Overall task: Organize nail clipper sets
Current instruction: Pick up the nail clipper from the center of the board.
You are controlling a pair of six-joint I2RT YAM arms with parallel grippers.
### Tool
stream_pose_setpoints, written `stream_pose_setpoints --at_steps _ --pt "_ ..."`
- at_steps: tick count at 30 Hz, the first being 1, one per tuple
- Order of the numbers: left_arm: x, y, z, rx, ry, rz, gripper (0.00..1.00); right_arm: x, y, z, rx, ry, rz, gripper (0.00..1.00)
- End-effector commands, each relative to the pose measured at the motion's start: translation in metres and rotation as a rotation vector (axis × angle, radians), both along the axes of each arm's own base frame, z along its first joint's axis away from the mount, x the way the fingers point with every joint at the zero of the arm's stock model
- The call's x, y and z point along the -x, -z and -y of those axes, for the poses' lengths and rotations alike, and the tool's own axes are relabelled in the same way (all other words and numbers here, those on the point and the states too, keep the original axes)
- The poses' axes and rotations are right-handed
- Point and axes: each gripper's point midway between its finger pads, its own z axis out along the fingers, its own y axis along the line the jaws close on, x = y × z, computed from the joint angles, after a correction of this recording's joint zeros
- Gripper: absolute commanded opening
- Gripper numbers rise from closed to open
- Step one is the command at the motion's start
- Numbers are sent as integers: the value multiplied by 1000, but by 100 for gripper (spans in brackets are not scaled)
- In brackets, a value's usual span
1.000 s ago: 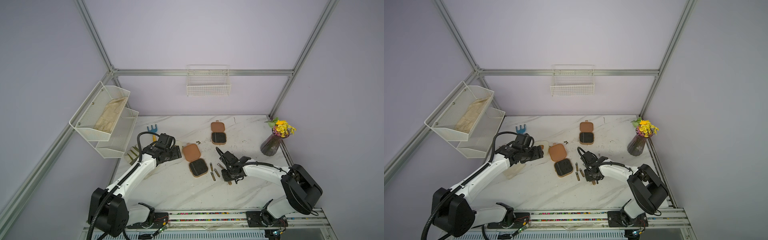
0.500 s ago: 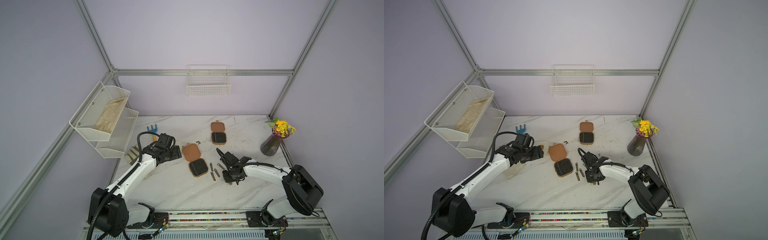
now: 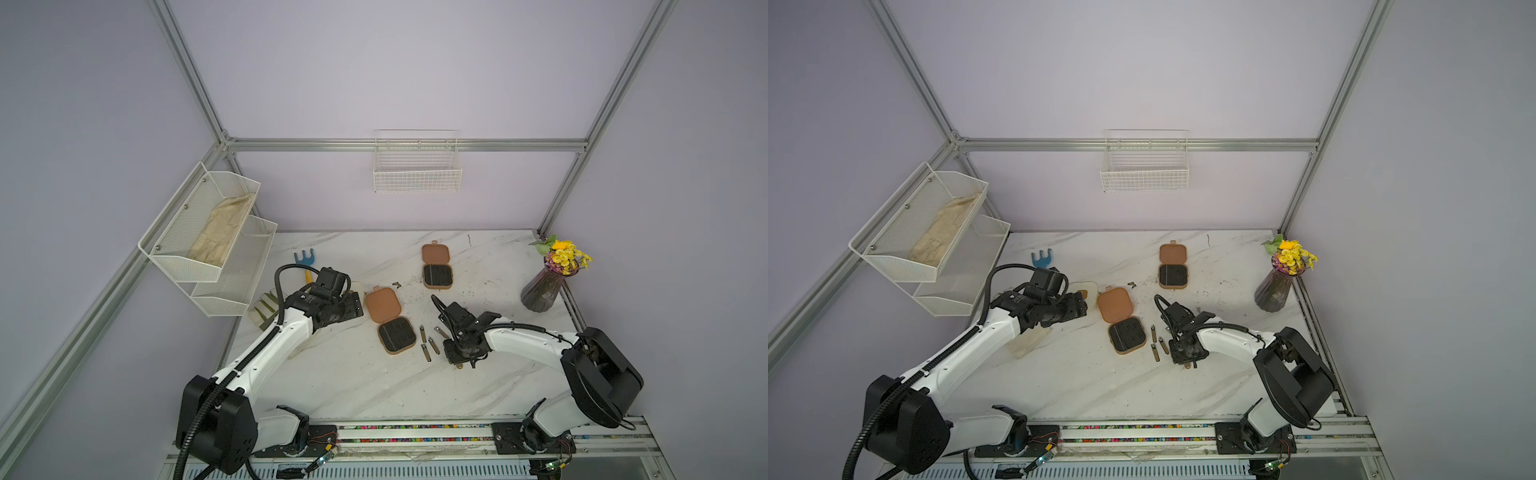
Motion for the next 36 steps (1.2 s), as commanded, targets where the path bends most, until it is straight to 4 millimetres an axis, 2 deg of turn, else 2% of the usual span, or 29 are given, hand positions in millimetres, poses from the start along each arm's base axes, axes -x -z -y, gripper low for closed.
stream_pose_setpoints --at_steps 1,6,9,16,20,23,26,29,33,36 --pt "4 1 -2 10 2 11 85 15 19 9 38 22 -81 31" --pt "4 1 -2 10 1 12 85 14 20 8 35 30 -78 32" --pt "4 0 -2 11 2 16 85 12 20 7 34 33 -73 29" --pt "5 0 -2 11 3 15 85 11 19 9 46 33 -68 11" --pt "5 1 -2 10 1 16 85 7 0 2 51 4 -34 8" --pt "5 0 -2 15 4 17 84 -1 -29 -12 56 -37 24 7" --pt "5 -1 1 27 8 23 84 -9 -61 -33 19 -71 85 7" --pt "5 -4 2 40 12 33 84 -16 -84 -57 -29 -102 124 7" --pt "6 -6 2 46 12 44 84 -22 -92 -93 -73 -144 137 7" --pt "7 -7 3 54 13 49 84 -29 -84 -117 -79 -166 133 7"
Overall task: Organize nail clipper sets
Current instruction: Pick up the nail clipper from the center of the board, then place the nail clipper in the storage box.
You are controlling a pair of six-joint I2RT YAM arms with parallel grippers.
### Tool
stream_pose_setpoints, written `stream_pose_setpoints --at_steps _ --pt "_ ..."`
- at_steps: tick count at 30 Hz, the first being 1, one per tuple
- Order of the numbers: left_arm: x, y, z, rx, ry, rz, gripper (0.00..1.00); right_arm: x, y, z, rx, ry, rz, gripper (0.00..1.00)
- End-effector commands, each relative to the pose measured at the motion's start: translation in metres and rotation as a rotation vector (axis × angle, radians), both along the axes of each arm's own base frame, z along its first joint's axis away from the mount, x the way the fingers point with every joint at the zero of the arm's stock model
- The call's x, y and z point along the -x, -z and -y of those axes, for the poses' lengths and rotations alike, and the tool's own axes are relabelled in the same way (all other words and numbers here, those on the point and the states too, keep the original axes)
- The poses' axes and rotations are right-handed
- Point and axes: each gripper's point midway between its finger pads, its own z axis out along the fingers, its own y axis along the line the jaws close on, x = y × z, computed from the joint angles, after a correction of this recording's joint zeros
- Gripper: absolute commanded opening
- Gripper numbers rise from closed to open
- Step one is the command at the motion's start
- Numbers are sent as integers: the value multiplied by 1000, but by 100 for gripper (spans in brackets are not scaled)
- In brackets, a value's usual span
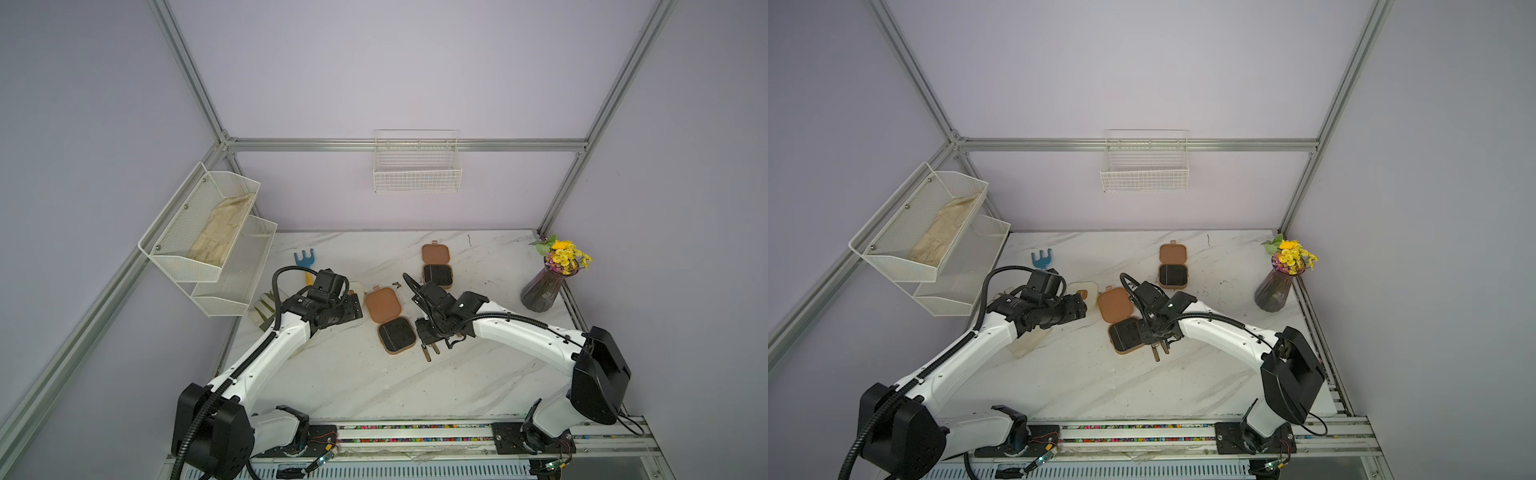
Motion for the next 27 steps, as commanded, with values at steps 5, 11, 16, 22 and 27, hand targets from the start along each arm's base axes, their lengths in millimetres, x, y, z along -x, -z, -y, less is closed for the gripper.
stream_pose_setpoints --at_steps 5,11,16,22,27 --pt "3 1 2 32 6 21 84 -10 32 -45 48 -32 -26 6" --pt "4 1 1 32 7 23 84 -18 49 -70 79 -52 -24 6" --pt "3 2 1 27 9 23 84 -21 61 -74 104 -54 -29 6" --pt "3 3 1 24 11 22 84 -25 69 -78 127 -52 -38 5" --pt "4 3 0 23 11 23 84 -26 76 -80 138 -53 -45 5"
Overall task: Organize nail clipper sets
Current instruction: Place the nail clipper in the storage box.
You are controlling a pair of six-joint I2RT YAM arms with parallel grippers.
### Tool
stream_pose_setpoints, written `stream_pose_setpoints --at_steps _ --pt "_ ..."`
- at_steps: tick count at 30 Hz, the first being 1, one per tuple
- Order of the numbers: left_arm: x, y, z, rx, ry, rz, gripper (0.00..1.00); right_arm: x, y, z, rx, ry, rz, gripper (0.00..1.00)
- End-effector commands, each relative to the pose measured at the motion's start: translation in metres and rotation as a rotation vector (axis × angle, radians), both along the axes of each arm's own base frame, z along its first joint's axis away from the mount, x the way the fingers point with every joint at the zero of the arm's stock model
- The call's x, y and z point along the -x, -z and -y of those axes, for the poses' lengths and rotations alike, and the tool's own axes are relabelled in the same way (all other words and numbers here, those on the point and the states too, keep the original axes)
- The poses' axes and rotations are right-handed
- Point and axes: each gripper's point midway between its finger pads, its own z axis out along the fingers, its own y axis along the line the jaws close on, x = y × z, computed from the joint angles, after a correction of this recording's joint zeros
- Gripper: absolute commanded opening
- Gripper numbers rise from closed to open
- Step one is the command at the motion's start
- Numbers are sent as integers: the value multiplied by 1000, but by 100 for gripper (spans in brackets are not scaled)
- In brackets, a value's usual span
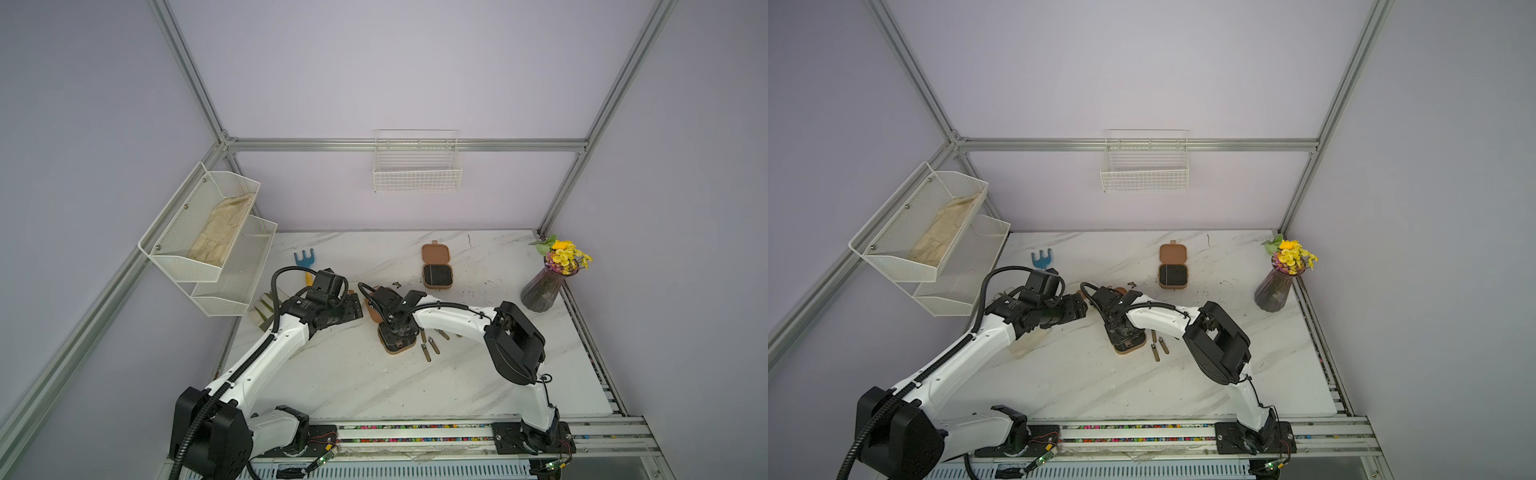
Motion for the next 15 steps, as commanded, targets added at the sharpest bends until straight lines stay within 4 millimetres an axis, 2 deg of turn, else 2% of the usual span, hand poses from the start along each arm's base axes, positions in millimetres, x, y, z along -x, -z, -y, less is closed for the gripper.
stream_pose_setpoints --at_steps 1,15 --pt "4 5 -3 3 1 13 84 -2 1 1 26 14 9 5" --pt "4 5 -3 0 2 11 84 3 12 16 93 42 -10 4"
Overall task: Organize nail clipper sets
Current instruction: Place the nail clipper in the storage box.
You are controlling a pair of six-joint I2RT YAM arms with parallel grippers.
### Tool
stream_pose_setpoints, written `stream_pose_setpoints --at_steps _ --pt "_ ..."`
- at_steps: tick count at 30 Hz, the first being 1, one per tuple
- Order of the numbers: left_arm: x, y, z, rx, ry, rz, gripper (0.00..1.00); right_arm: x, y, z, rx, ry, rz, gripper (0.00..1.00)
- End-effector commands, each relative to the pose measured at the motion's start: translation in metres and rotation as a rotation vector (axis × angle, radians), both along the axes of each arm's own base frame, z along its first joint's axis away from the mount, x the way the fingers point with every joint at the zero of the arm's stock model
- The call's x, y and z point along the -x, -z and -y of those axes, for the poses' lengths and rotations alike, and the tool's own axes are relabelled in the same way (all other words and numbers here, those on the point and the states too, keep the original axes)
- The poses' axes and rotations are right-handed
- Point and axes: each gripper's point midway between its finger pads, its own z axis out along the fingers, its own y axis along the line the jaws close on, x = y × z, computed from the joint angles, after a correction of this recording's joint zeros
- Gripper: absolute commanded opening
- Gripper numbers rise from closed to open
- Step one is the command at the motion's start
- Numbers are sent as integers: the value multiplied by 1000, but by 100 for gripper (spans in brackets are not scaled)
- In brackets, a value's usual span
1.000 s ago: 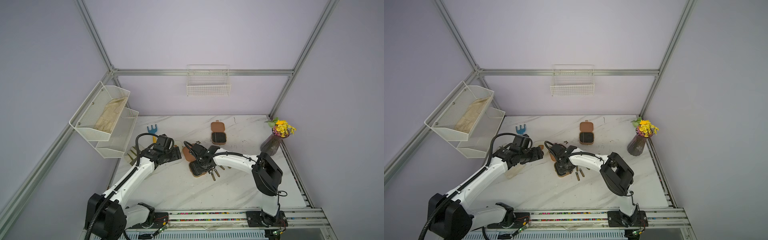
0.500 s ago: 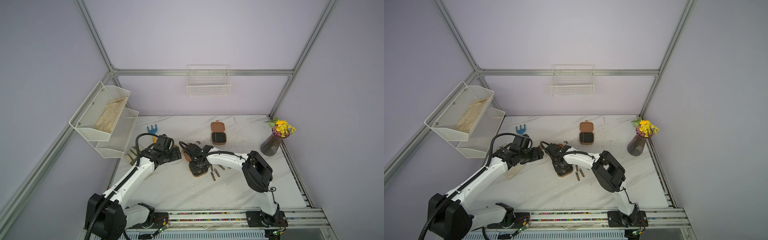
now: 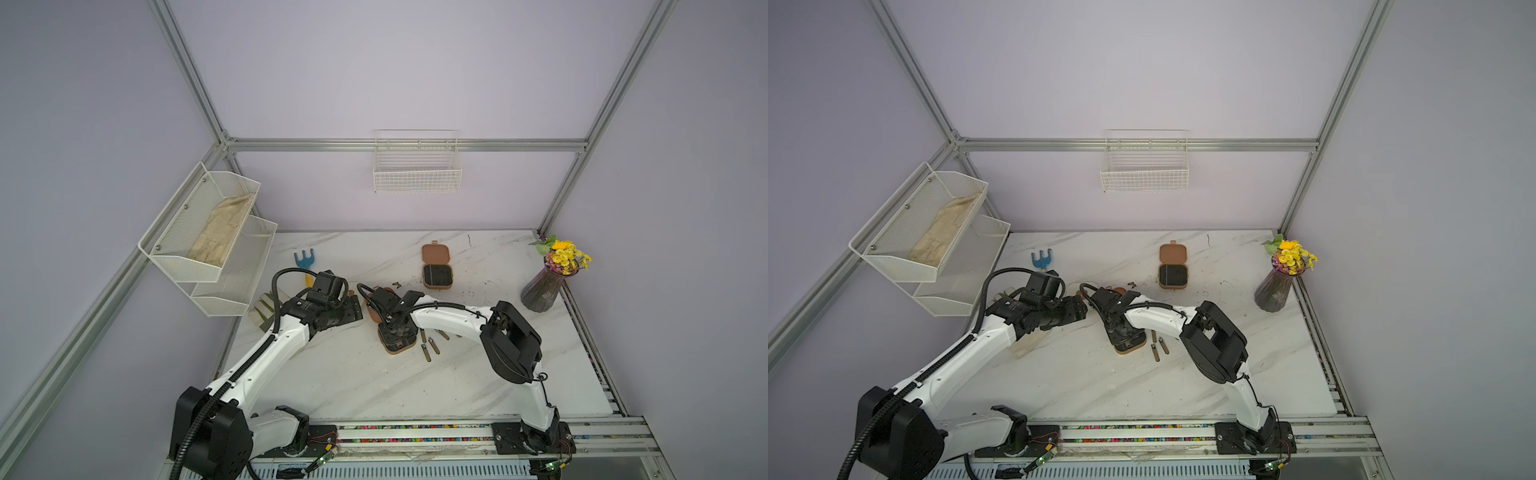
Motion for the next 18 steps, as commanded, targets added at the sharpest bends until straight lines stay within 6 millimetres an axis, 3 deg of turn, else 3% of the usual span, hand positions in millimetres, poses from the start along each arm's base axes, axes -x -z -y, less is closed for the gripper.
stream_pose_setpoints --at_steps 1,18 --pt "1 1 -2 6 1 20 84 6 10 14 74 29 -19 4" --pt "3 2 -4 -2 0 18 84 26 51 39 233 15 -139 2"
